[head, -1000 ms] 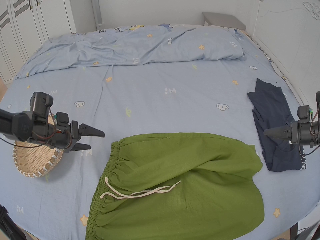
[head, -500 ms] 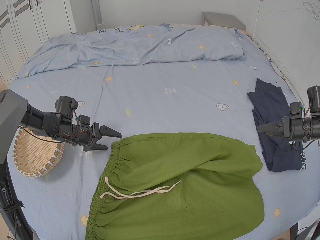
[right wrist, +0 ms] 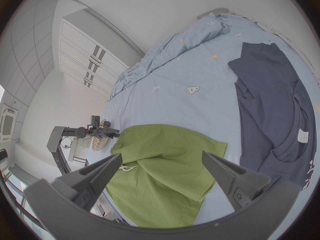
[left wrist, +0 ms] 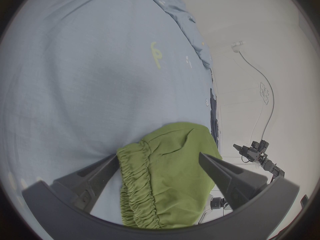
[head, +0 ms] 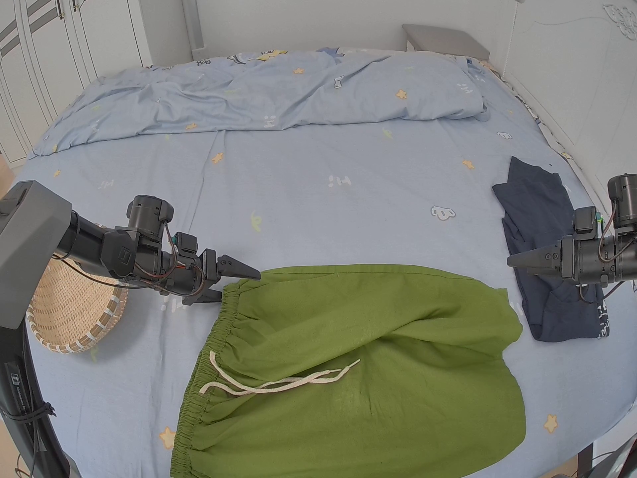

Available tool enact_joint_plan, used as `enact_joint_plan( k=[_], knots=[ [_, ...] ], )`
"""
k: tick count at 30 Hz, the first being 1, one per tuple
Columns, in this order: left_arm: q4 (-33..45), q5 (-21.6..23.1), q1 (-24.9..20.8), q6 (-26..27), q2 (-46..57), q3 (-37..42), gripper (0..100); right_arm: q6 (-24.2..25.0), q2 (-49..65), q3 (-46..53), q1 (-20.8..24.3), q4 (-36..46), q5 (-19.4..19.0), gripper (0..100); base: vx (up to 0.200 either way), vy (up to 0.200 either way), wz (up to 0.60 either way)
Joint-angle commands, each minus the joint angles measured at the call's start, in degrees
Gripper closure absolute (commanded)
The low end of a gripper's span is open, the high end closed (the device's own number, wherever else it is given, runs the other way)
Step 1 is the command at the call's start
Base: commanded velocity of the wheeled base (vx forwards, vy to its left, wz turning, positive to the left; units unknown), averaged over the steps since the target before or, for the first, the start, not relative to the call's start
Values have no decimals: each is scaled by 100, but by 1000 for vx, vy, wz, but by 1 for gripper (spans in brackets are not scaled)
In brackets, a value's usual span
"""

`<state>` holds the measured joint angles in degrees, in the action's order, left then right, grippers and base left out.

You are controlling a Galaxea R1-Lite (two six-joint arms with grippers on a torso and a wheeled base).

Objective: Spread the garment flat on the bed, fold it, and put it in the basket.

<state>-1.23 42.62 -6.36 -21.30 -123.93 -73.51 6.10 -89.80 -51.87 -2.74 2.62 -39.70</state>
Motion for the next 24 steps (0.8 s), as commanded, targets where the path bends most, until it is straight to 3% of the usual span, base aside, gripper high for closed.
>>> enact_joint_plan(
  k=[1, 11, 24],
  knots=[
    [18, -8, -32, 3, -96, -14, 100, -3, -12, 2, 2, 2, -2, 0, 0, 0, 0],
    [-44, -17, 39, 3, -123, -23, 100, -3, -47, 2, 2, 2, -2, 0, 0, 0, 0],
    [-18, -17, 540, 3, 633, 223, 100, 14, -143, -25, -60, 2, -11, 0, 0, 0, 0]
  ],
)
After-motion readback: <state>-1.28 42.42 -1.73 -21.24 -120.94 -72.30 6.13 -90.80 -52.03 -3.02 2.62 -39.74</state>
